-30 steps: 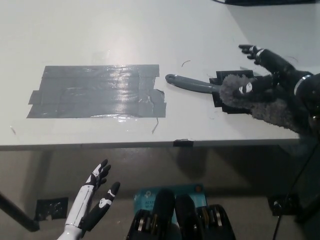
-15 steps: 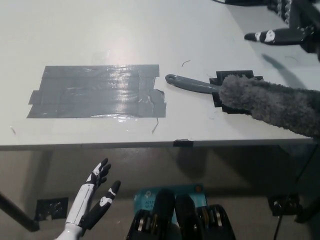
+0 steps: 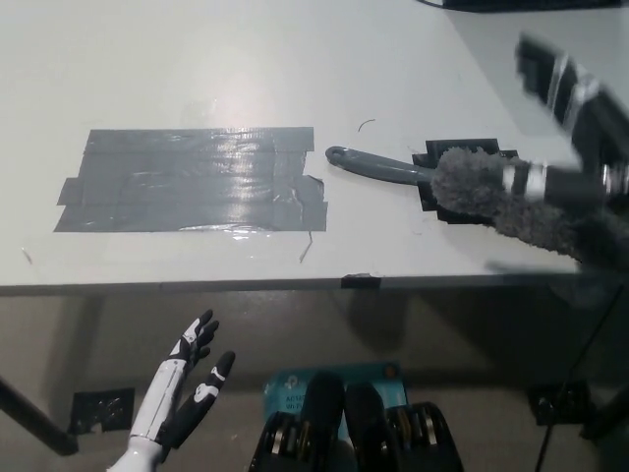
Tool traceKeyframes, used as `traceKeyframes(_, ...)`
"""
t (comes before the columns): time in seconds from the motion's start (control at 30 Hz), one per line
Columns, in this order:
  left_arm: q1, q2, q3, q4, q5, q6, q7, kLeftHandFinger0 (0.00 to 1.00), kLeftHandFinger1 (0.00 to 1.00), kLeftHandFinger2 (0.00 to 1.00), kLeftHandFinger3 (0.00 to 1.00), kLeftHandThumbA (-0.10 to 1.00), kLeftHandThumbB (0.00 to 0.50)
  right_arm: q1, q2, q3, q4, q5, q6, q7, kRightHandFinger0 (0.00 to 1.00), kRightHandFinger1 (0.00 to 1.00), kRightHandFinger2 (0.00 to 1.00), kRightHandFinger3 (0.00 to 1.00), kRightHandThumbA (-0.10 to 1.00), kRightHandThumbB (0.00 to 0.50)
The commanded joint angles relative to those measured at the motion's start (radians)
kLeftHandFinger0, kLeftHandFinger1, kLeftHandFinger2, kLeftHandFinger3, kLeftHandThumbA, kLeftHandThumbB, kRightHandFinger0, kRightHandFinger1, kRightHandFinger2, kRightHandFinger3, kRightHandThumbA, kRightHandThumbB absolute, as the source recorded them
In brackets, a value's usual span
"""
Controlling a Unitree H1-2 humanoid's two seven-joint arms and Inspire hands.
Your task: A person hands a grey duster to the robot and the robot grabs it with its right hand and places it on the black marked spot infron tof it on the desk
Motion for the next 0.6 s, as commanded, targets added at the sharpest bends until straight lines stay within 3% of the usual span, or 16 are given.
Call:
traceKeyframes(0.0,-0.047,0.016,0.003,-0.035,0.010,-0.021,-0.011,1.00,1.00,1.00,1.00,0.83,0.141,0.355,0.132,0.041,-0.654,0.025,-0.189,-0.082,1.00,1.00,1.00,1.00,1.00,0.458)
traceKeyframes(0.1,-0.041,0.013,0.000,-0.032,0.006,-0.030,-0.012,1.00,1.00,1.00,1.00,0.85,0.136,0.466,0.175,0.062,-0.502,-0.022,-0.287,-0.082,1.00,1.00,1.00,1.00,1.00,0.463)
traceKeyframes(0.23,-0.032,0.006,0.004,-0.031,-0.016,-0.035,-0.015,1.00,1.00,1.00,1.00,0.87,0.156,0.517,0.198,0.063,-0.330,-0.016,-0.337,-0.073,1.00,1.00,1.00,1.00,1.00,0.424)
traceKeyframes(0.33,-0.030,0.004,0.001,-0.025,0.000,-0.050,-0.004,1.00,1.00,1.00,1.00,0.93,0.168,0.510,0.213,0.059,-0.140,-0.040,-0.420,-0.079,1.00,1.00,1.00,1.00,1.00,0.368)
traceKeyframes(0.5,-0.026,0.005,0.008,-0.022,-0.003,-0.063,0.003,1.00,1.00,1.00,1.00,0.99,0.187,0.478,0.212,0.082,0.069,-0.101,-0.449,-0.099,1.00,1.00,1.00,1.00,1.00,0.352)
traceKeyframes(0.57,-0.027,0.002,0.007,-0.021,0.004,-0.064,0.008,1.00,1.00,1.00,1.00,1.00,0.193,0.466,0.196,0.088,0.124,-0.104,-0.458,-0.092,1.00,1.00,1.00,1.00,1.00,0.312)
